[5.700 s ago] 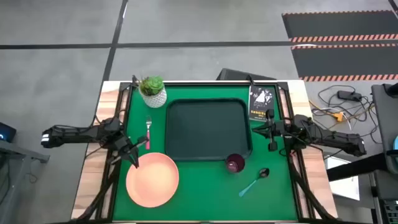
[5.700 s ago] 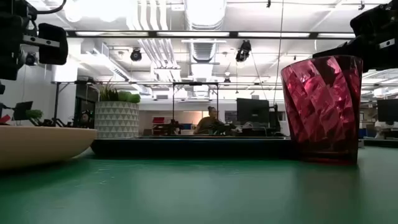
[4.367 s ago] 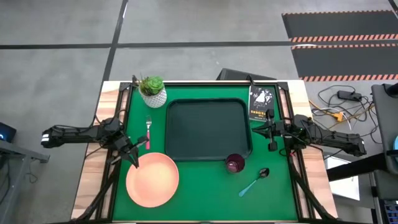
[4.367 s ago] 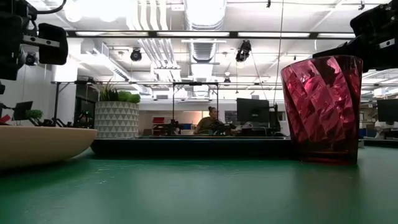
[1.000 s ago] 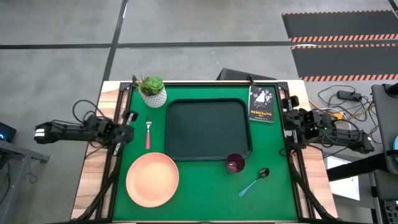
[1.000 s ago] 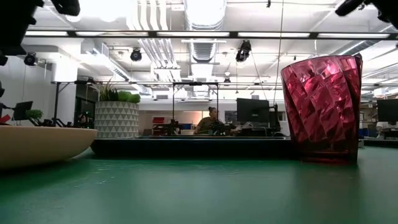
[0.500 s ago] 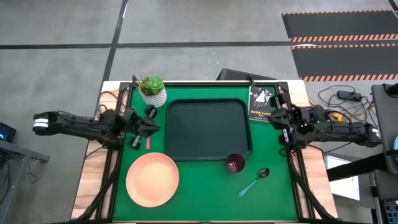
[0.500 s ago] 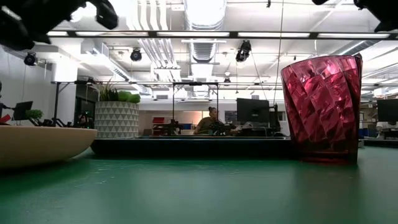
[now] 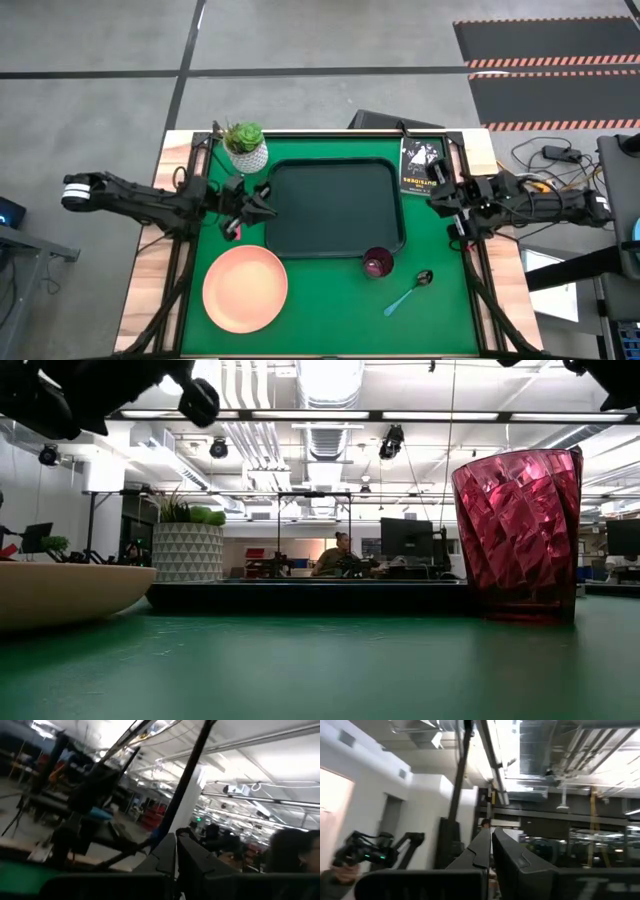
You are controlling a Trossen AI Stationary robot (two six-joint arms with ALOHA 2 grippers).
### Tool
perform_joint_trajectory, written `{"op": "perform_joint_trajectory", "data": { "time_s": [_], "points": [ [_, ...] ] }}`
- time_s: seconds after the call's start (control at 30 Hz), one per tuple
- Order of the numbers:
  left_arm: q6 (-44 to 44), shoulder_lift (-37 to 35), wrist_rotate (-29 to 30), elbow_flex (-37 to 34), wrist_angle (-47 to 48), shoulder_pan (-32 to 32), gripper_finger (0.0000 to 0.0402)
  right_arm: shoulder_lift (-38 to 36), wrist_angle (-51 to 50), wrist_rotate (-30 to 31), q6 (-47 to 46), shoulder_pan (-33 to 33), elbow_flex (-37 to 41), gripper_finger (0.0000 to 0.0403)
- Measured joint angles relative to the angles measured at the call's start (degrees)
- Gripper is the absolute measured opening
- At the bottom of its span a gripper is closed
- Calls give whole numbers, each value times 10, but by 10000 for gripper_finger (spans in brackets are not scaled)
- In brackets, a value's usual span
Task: Pick and place plate/cup/fork/spoon on tray
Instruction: Put the orange plate on the dark green serving tray
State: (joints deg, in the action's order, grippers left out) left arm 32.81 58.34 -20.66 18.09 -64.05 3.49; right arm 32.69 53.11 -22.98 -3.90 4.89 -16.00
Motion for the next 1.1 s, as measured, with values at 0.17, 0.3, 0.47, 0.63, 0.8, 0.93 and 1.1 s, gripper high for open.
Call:
{"op": "perform_joint_trajectory", "data": {
  "time_s": [0.17, 0.3, 0.47, 0.63, 0.8, 0.93, 1.1],
  "points": [
    [77, 37, 64, 14, 5, -11, 0, 0, -1, 0, -19, -33, 1, 9],
    [152, 75, 67, 60, 34, -52, 0, -2, -2, 0, -43, -45, 1, 9],
    [267, 90, 87, 138, 215, -124, 0, -8, -18, -9, -55, -45, 9, 9],
    [418, 85, 178, 247, 659, -215, 0, -10, -19, -14, -66, -45, 10, 9],
    [622, 174, 210, 362, 934, -325, 0, -19, -33, -17, -66, -45, 10, 9],
    [688, 274, 181, 435, 923, -372, 0, -25, -35, -16, -65, -45, 10, 9],
    [687, 369, 137, 491, 934, -381, 0, -28, -33, -15, -50, -45, 6, 9]
  ]
}}
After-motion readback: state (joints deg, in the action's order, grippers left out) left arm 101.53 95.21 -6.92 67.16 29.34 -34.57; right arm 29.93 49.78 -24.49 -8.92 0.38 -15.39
